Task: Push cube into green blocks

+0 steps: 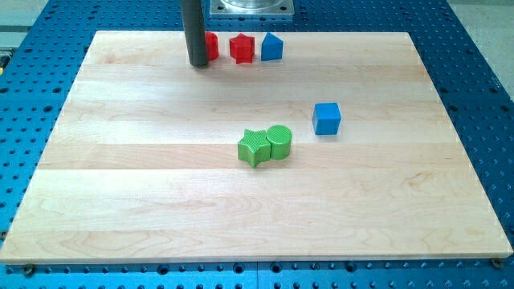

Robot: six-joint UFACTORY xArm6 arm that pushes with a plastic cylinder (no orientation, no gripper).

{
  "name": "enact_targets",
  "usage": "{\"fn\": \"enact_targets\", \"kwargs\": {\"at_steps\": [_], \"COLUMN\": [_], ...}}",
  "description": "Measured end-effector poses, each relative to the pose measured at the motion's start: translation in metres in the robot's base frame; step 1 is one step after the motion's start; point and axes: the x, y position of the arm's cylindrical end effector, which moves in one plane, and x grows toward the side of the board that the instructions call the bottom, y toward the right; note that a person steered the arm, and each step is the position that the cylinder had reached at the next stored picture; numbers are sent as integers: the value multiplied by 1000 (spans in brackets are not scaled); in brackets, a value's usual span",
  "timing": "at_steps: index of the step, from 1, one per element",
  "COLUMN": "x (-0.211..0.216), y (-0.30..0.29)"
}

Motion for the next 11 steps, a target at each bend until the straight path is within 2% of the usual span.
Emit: {"fn": "enact_targets", "kwargs": {"at_steps": [1, 2, 3, 4, 5, 7, 8, 9, 10, 11], "x": [37, 37, 40, 77, 133, 145, 154, 199, 183, 148], "y": [4, 65, 159, 235, 249, 136, 147, 160, 129, 82]}}
